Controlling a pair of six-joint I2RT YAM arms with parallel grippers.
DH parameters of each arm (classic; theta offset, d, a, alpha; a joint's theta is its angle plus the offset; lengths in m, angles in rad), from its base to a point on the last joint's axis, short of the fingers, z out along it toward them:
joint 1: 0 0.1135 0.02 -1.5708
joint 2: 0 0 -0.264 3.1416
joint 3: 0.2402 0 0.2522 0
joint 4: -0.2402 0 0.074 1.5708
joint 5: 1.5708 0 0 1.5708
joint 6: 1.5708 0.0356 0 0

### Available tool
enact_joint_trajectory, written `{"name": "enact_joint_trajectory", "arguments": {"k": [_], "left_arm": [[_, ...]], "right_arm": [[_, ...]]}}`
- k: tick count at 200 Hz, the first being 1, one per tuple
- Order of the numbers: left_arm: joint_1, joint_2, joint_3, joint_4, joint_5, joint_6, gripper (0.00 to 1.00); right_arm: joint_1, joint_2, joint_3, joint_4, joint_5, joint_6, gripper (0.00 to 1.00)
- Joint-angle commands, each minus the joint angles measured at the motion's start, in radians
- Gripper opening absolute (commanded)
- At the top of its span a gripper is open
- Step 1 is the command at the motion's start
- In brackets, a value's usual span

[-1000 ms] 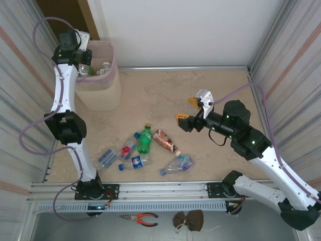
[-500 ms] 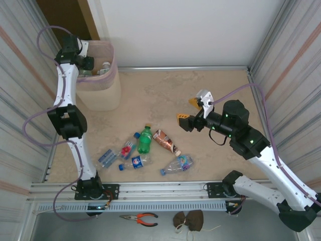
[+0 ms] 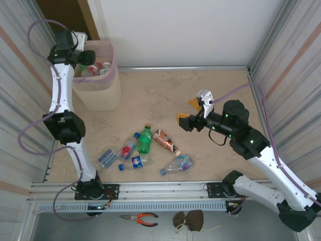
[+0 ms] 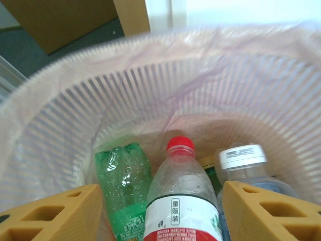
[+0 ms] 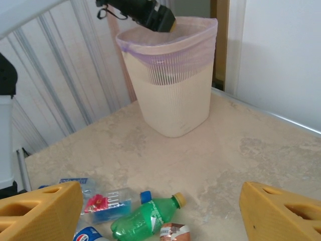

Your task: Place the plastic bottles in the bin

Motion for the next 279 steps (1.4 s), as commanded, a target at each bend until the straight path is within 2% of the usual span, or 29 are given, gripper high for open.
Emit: {"name": "enact_joint_trajectory", "arguments": {"k": [1, 47, 105, 152, 221, 247, 279], "left_arm": [[-0.009, -0.092, -0.033, -0.009, 0.07, -0.022, 0.64], [-0.025, -0.147, -0.062, -0.076, 0.156, -0.01, 0.63], [-0.097, -0.28, -0.209, -0.124, 0.25, 0.034, 0.62], [-0.22, -0.409, -0.369, -0.179, 0.224, 0.069, 0.62], [-0.438, -0.545, -0.672, -0.236, 0.111, 0.034, 0.61], [-0.476, -0.562, -0.778, -0.27, 0.074, 0.05, 0.6], [-0.478, -0.582, -0.868, -0.316, 0.059, 0.086, 0.61]], "right_arm": [[-0.006, -0.003, 0.011, 0.009, -0.008, 0.035, 0.8], [-0.003, 0.004, 0.018, -0.006, -0.003, 0.053, 0.8], [0.006, 0.012, 0.025, -0.051, 0.01, 0.073, 0.79], [0.008, 0.021, 0.03, -0.11, 0.042, 0.103, 0.79], [0.009, 0.006, 0.011, -0.132, 0.046, 0.131, 0.79], [0.008, -0.002, 0.009, -0.144, 0.046, 0.128, 0.79], [0.008, -0.013, 0.002, -0.151, 0.046, 0.126, 0.79]]}}
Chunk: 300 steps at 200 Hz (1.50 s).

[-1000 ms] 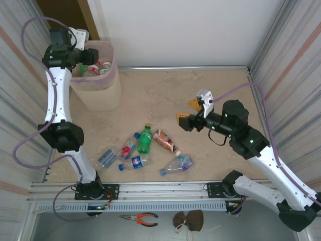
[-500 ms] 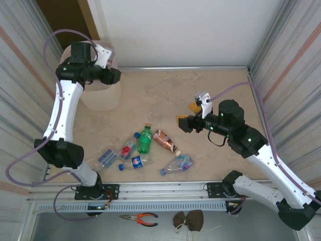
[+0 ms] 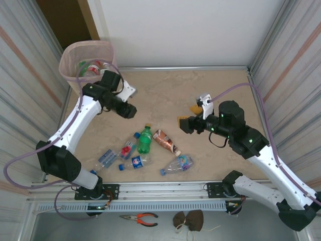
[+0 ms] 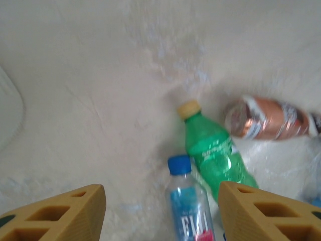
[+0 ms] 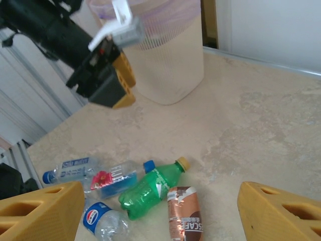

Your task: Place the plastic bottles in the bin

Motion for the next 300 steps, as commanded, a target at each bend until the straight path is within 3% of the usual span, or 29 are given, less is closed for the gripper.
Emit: {"name": "enact_joint_trajectory", "arguments": {"k": [1, 43, 76, 115, 144, 174, 203, 232, 263, 276, 300], "left_arm": [[-0.001, -0.054, -0.045, -0.069, -0.041, 0.035, 0.61], [0.011, -0.089, -0.149, -0.112, -0.166, -0.002, 0.59], [0.01, -0.177, -0.234, -0.059, -0.176, -0.04, 0.61], [0.013, -0.396, -0.384, 0.152, -0.058, -0.408, 0.68], [0.014, -0.571, -0.542, 0.265, -0.147, -0.773, 0.7], [0.03, -0.628, -0.56, 0.067, -0.28, -1.177, 0.74], [0.047, -0.608, -0.566, -0.107, -0.237, -1.449, 0.78], [0.05, -0.57, -0.606, -0.162, -0.125, -1.626, 0.82], [0.074, -0.587, -0.685, -0.117, -0.091, -1.742, 0.91], [0.107, -0.605, -0.74, -0.081, -0.063, -1.773, 0.97], [0.167, -0.64, -0.849, 0.043, -0.005, -1.823, 0.99]], "right_arm": [[0.005, -0.021, 0.001, -0.015, 0.007, 0.019, 0.79], [0.004, -0.033, -0.003, -0.024, 0.007, 0.014, 0.79], [0.003, -0.041, -0.013, -0.026, 0.005, 0.01, 0.8], [-0.001, -0.049, -0.027, -0.014, -0.004, 0.005, 0.8], [-0.002, -0.059, -0.038, -0.004, -0.018, 0.011, 0.8], [-0.004, -0.073, -0.046, -0.004, -0.022, 0.008, 0.8], [-0.007, -0.083, -0.065, 0.009, -0.03, 0.014, 0.8], [-0.008, -0.089, -0.078, 0.015, -0.036, 0.02, 0.8], [-0.008, -0.108, -0.087, 0.012, -0.025, 0.025, 0.8], [-0.008, -0.115, -0.087, 0.007, -0.019, 0.025, 0.8], [-0.007, -0.123, -0.084, -0.003, -0.011, 0.025, 0.81]]}}
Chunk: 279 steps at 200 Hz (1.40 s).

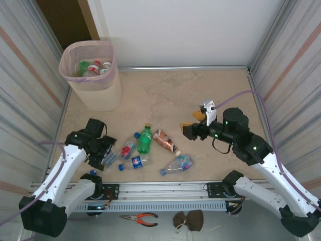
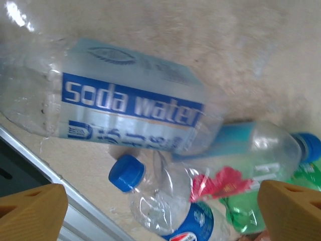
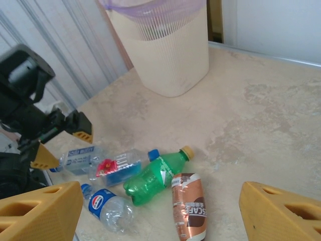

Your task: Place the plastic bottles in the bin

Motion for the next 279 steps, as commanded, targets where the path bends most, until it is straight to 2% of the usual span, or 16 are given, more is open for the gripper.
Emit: {"name": "enact_joint_trajectory", "arguments": {"k": [1, 39, 91, 173, 222, 279], "left_arm": [[0.047, -0.035, -0.087, 0.096, 0.068, -0.127, 0.99], [0.089, -0.034, -0.182, 0.233, 0.11, -0.186, 0.99], [0.17, -0.02, -0.194, 0.301, 0.095, -0.145, 0.99], [0.296, 0.037, -0.165, 0.258, 0.098, -0.04, 0.99], [0.37, 0.061, -0.161, 0.261, 0.112, 0.014, 0.82], [0.388, 0.089, -0.164, 0.277, 0.124, 0.031, 0.68]], "right_arm": [[-0.005, -0.022, -0.006, 0.01, 0.012, 0.025, 0.81], [-0.006, -0.019, 0.004, 0.001, 0.013, 0.03, 0.81], [-0.005, -0.003, 0.024, -0.01, 0.004, 0.037, 0.81], [-0.004, 0.011, 0.034, -0.005, 0.0, 0.047, 0.8], [-0.003, 0.01, 0.036, -0.006, 0.006, 0.047, 0.8], [-0.003, 0.005, 0.039, -0.005, 0.012, 0.047, 0.8]]}}
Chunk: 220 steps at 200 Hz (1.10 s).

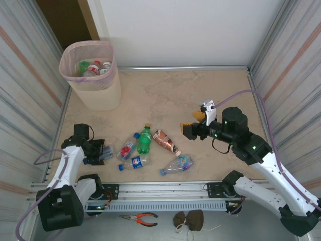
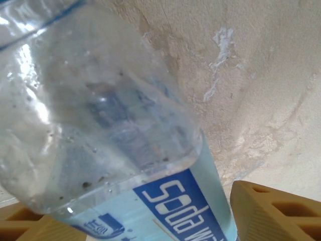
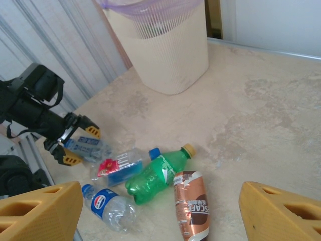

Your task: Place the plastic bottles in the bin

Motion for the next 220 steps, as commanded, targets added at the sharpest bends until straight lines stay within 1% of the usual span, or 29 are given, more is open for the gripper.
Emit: {"name": "enact_joint_trajectory", "arguments": {"k": [1, 32, 71, 98, 107, 117, 135, 170, 206, 220], "left_arm": [[0.014, 0.017, 0.016, -0.01, 0.012, 0.024, 0.68], [0.015, 0.032, 0.017, 0.002, 0.012, 0.024, 0.62], [0.016, 0.032, 0.051, -0.004, 0.01, 0.049, 0.6], [0.016, 0.0, 0.092, -0.024, -0.007, 0.086, 0.59], [0.016, -0.013, 0.112, -0.027, -0.019, 0.119, 0.58], [0.016, -0.031, 0.136, -0.027, -0.033, 0.167, 0.54], [0.016, -0.062, 0.165, -0.012, -0.054, 0.244, 0.54], [0.016, -0.116, 0.194, 0.07, -0.009, 0.384, 0.49], [0.017, -0.186, 0.247, 0.115, 0.024, 0.542, 0.48], [0.017, -0.227, 0.261, 0.16, 0.052, 0.628, 0.48]], "right_arm": [[-0.004, -0.008, 0.037, 0.0, 0.008, 0.022, 0.8], [-0.003, -0.01, 0.04, -0.004, 0.009, 0.02, 0.8], [-0.001, -0.009, 0.051, -0.013, 0.014, 0.017, 0.8], [-0.002, -0.01, 0.055, -0.017, 0.015, 0.013, 0.8], [-0.001, -0.01, 0.056, -0.019, 0.015, 0.011, 0.8], [-0.001, -0.01, 0.055, -0.022, 0.018, 0.008, 0.8], [-0.002, -0.012, 0.056, -0.022, 0.023, 0.004, 0.8], [-0.001, -0.005, 0.057, -0.016, 0.025, -0.001, 0.8], [-0.001, 0.003, 0.064, -0.015, 0.021, -0.004, 0.8], [-0.002, 0.008, 0.069, -0.017, 0.02, -0.007, 0.8]]}}
